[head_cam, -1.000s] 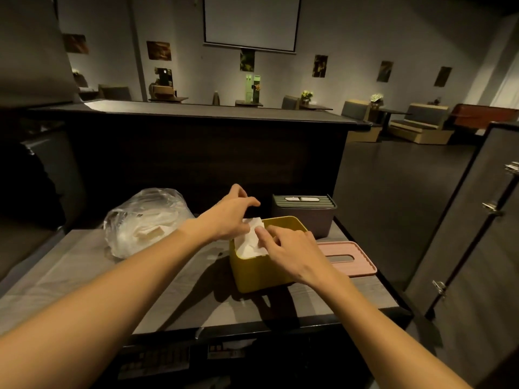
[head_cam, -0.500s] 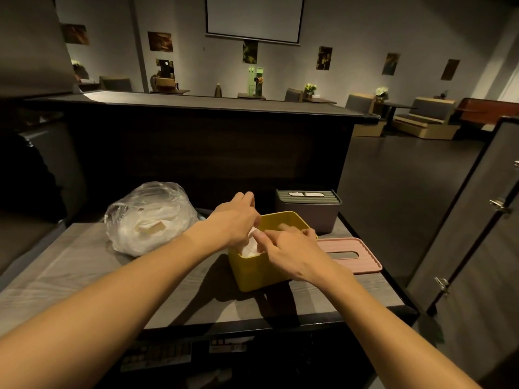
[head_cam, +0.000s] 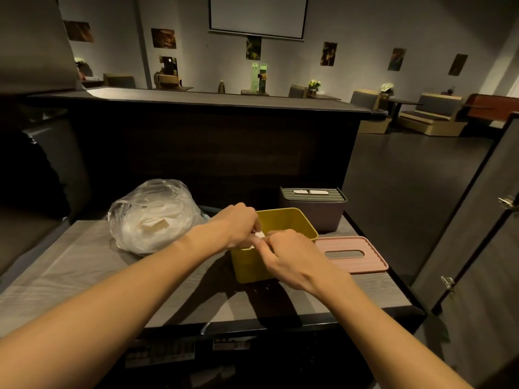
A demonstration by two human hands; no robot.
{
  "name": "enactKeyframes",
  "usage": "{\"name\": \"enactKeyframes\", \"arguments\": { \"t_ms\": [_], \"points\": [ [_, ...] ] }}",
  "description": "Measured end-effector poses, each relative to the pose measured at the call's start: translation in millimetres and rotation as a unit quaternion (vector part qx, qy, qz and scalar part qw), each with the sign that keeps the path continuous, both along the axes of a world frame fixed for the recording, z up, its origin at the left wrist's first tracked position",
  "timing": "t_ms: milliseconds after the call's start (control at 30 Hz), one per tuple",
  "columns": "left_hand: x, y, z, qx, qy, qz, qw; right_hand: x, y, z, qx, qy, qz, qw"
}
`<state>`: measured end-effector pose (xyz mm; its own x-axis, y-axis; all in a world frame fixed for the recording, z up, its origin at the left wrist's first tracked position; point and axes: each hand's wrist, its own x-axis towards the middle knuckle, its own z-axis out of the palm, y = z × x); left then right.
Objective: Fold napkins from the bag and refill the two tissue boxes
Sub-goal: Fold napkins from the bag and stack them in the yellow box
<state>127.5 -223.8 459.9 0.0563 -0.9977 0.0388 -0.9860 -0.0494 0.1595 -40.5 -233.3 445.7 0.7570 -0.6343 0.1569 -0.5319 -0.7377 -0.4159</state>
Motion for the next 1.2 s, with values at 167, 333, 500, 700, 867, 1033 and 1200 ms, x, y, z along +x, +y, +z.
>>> {"name": "enactKeyframes", "arguments": {
  "t_ms": [167, 333, 500, 700, 867, 1033, 1200],
  "points": [
    [-15, 0, -10, -0.002, 0.036, 0.004, 0.999, -9, 1, 12, -0.014, 0.036, -0.011, 0.999],
    [-7, 5, 3, -0.080, 0.023, 0.000, 0.997, -8, -4, 22, -0.072, 0.020, -0.017, 0.997],
    [0, 10, 22, -0.063, -0.067, -0.023, 0.996, 0, 1, 16, -0.045, 0.073, -0.005, 0.996],
    [-18, 1, 21, -0.008, -0.205, -0.017, 0.979, 7, 7, 11, -0.026, 0.092, -0.006, 0.995],
    [-11, 5, 19, -0.027, -0.164, -0.017, 0.986, 8, 6, 23, -0.049, 0.108, -0.008, 0.993],
    [13, 28, 38, -0.103, 0.014, 0.018, 0.994, 25, 1, 49, -0.082, 0.007, -0.009, 0.997],
    [65, 56, 55, -0.134, 0.024, 0.097, 0.986, 87, 8, 61, -0.026, -0.037, 0.034, 0.998]
  ]
}}
